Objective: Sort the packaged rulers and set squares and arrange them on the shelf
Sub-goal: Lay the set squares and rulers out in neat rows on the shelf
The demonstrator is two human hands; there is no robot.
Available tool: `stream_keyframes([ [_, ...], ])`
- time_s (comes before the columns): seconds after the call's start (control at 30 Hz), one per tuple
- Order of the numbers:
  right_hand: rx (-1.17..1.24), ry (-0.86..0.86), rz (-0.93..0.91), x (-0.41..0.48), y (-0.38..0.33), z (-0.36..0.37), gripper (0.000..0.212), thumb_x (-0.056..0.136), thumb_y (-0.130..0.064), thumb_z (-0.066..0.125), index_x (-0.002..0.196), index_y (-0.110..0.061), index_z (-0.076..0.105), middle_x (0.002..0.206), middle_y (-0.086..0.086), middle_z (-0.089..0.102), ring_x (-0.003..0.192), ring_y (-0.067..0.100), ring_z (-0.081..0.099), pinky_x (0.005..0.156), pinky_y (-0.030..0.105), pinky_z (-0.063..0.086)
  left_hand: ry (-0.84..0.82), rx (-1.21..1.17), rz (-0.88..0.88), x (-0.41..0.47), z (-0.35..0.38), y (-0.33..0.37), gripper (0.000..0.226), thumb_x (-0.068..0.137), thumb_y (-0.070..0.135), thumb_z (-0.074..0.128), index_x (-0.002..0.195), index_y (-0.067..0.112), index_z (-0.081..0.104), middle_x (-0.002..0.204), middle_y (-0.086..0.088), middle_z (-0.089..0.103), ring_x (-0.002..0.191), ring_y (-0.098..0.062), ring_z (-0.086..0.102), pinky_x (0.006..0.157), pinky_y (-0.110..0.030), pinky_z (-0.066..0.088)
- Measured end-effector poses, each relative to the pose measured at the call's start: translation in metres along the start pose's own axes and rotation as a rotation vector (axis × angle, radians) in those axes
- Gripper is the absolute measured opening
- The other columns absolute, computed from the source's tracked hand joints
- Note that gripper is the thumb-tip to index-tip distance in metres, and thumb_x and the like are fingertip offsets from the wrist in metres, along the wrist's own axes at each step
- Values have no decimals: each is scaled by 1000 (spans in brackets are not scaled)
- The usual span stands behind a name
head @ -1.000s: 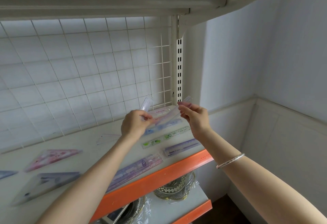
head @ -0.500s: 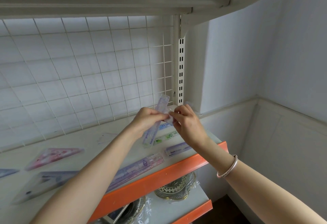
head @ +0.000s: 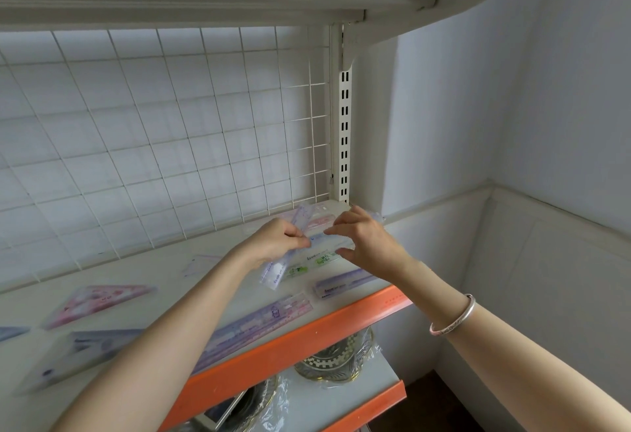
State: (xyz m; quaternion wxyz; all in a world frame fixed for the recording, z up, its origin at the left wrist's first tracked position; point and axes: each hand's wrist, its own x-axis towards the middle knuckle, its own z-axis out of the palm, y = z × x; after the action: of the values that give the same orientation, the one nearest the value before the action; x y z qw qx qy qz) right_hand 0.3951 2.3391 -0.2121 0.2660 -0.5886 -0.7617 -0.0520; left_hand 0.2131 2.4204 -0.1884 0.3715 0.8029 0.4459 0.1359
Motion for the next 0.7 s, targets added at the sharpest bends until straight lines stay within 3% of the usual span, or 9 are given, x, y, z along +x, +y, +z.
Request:
stream_keyframes([
  [0.1,23,-123,73,0,1,-6,37,72,-15,78,109,-13,71,103,5,65,100,21,53,86,30,44,-10,-1,13,-1,3,-3,22,97,12,47,95,12,69,104,-5,65,80,-16,61,74,-25,43],
  [0.27,114,-403,220,-2,8,-17,35,69,-21,83,103,-19,74,87,-5,62,74,4,51,66,9,37,-34,-72,-1,-7,4,-5,48,90,-13,24,107,12,61,118,-8,56,77,-17,68,76,-29,53],
  [0.37,112,-504,240,-3,10,-18,35,67,-23,84,100,-22,74,76,-14,58,70,-2,51,61,4,34,-55,-125,45,-11,6,-3,50,89,-17,30,115,20,53,123,-11,55,75,-16,67,67,-29,57],
  [0.53,164,-561,261,-4,13,-10,33,66,-21,84,98,-24,75,72,-21,58,70,-4,52,67,11,39,-35,-198,83,-11,8,-3,63,91,-13,44,132,33,37,109,-11,67,81,-31,72,80,-45,57],
  [0.7,219,-602,274,-4,17,-9,36,65,-22,84,100,-24,73,86,-12,66,82,4,57,81,18,45,-9,-175,121,-10,8,-3,72,86,-9,58,136,38,36,100,-10,72,82,-19,72,84,-42,56],
])
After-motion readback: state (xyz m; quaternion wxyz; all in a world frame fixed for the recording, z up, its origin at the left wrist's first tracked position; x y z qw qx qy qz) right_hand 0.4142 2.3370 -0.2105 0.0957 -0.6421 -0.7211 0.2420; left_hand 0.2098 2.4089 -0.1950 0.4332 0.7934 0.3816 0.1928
